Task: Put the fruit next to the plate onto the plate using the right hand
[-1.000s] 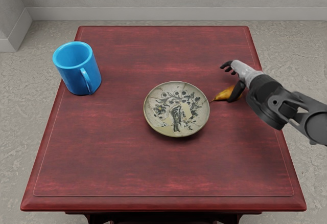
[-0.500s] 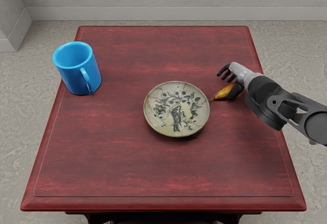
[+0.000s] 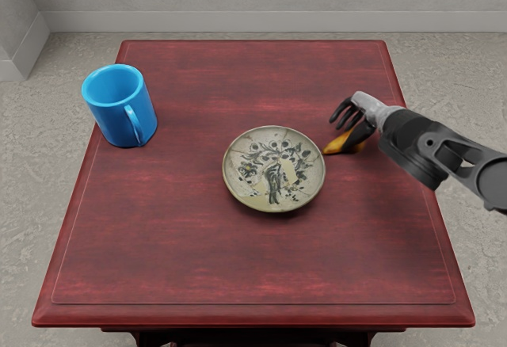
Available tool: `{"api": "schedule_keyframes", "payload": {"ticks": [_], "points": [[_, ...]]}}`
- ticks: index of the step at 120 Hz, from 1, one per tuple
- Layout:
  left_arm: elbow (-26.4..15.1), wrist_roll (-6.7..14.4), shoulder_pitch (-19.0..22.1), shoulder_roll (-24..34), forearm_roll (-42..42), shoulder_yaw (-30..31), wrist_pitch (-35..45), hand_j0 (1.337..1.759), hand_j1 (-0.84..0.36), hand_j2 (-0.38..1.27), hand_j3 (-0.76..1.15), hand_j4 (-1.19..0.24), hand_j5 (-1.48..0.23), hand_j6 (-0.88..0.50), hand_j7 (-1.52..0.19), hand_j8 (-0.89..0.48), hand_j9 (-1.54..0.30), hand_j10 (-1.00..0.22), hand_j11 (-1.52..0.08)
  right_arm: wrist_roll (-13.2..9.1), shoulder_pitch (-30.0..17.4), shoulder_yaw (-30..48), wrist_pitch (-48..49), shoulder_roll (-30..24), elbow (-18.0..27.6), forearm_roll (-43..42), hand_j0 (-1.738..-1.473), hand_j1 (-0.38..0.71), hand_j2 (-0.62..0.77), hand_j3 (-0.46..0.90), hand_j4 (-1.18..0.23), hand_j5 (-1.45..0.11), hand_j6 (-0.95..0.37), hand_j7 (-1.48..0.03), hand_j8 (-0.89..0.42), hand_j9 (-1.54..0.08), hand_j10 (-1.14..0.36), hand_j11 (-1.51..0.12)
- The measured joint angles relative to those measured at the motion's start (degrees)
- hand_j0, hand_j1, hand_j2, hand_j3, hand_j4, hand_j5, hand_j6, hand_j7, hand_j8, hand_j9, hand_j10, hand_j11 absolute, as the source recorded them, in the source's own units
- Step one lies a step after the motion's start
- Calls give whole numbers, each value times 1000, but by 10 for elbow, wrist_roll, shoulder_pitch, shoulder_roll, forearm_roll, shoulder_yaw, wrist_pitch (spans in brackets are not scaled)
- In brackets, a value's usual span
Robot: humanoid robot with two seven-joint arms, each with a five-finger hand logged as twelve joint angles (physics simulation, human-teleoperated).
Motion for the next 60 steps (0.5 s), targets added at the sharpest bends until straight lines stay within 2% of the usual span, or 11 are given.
{"api": "schedule_keyframes", "payload": {"ticks": [20,34,38,43,47,60], "points": [[0,0,-1,0,0,0,0,1658,348,0,0,0,-1,0,-1,0,-1,0,-1,0,2,1,0,-4,0,25,-1658,329,361,0,-684,-915,-692,-901,-548,-909,-515,-911],[0,0,-1,0,0,0,0,1658,348,0,0,0,-1,0,-1,0,-1,0,-1,0,-1,1,0,-9,0,34,-1657,343,432,0,-706,-931,-710,-924,-604,-934,-586,-942],[0,0,-1,0,0,0,0,1658,348,0,0,0,-1,0,-1,0,-1,0,-1,1,-3,2,0,-10,1,36,-1656,333,406,0,-708,-936,-713,-928,-599,-943,-586,-955],[0,0,-1,0,0,-1,0,1658,348,0,0,0,-1,0,-1,0,-1,0,-1,0,-4,2,1,-10,1,38,-1656,328,459,0,-712,-940,-716,-933,-607,-946,-593,-961],[0,0,-1,0,0,-1,0,1658,348,0,0,0,-1,0,-1,0,-1,0,-1,0,-4,3,1,-11,1,41,-1655,308,427,0,-714,-943,-719,-936,-619,-950,-610,-969],[0,0,-1,0,0,-1,0,1658,348,0,0,0,-1,0,-1,0,-1,0,-1,0,-6,2,0,-12,0,46,-1655,262,474,0,-730,-933,-725,-943,-633,-947,-662,-979]]}}
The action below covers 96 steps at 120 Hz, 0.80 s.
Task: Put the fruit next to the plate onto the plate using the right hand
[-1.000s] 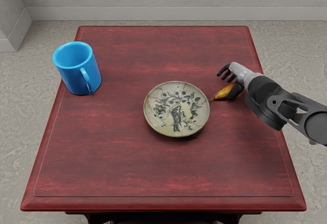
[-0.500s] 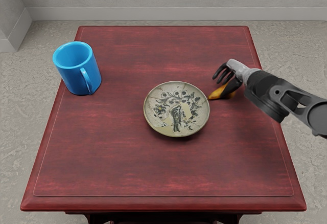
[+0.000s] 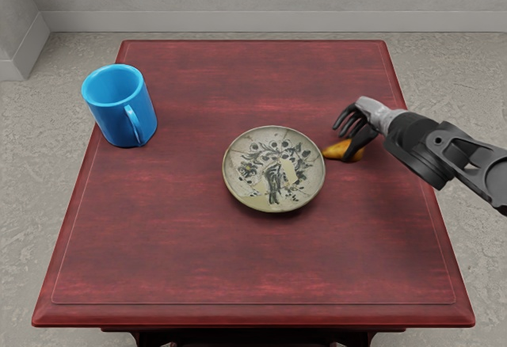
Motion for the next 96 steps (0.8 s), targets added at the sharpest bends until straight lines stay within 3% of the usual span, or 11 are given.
{"api": "schedule_keyframes", "payload": {"ticks": [32,60,96], "points": [[0,0,0,0,0,0,0,1658,348,0,0,0,-1,0,-1,0,-1,0,-1,-1,-1,-1,0,-1,0,5,-1655,213,451,0,-760,-964,-753,-978,-670,-979,-691,-1002],[0,0,0,0,0,1,0,1658,348,0,0,0,-1,0,-1,0,-1,0,-1,-1,11,2,0,-22,0,35,-1656,294,571,0,-802,-1049,-804,-1044,-590,-1048,-614,-1060],[0,0,0,0,0,0,0,1658,348,0,0,0,0,0,0,0,0,0,0,-1,32,3,0,-48,-1,77,-1656,318,579,0,-839,-1086,-838,-1088,-576,-1085,-590,-1101]]}}
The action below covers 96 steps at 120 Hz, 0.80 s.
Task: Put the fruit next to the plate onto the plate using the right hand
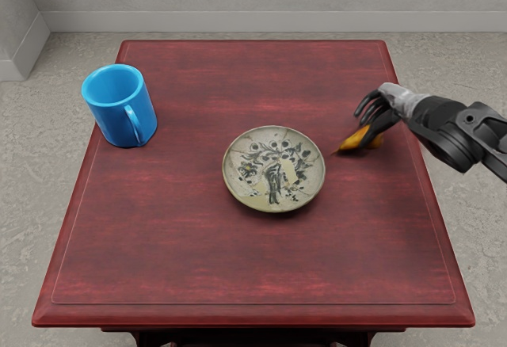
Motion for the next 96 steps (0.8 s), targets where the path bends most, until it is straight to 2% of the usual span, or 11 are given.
{"api": "schedule_keyframes", "payload": {"ticks": [51,96], "points": [[0,0,0,0,0,1,0,1658,349,0,0,0,0,0,0,0,0,0,0,-1,51,15,8,-24,1,63,-1656,303,585,0,-871,-1119,-867,-1124,-629,-1106,-614,-1120],[0,0,0,0,0,0,0,1658,349,0,0,0,0,0,0,0,0,0,0,-1,62,35,41,-10,4,92,-1656,301,585,0,-876,-1130,-874,-1133,-629,-1110,-620,-1121]]}}
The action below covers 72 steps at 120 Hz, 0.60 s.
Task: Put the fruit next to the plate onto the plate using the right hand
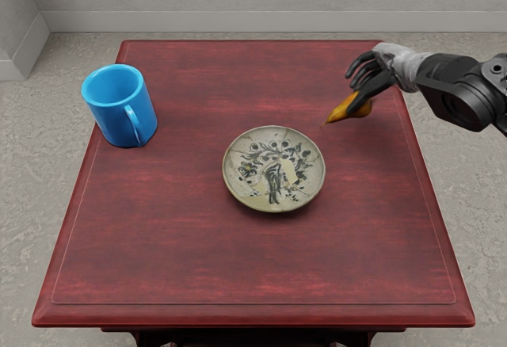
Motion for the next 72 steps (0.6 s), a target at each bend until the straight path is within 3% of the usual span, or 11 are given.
{"api": "schedule_keyframes", "payload": {"ticks": [72], "points": [[0,0,0,0,0,0,0,1658,349,0,0,0,0,0,0,0,0,0,0,0,-2,24,47,58,15,3,-1657,321,609,0,-881,-1126,-875,-1134,-617,-1108,-606,-1116]]}}
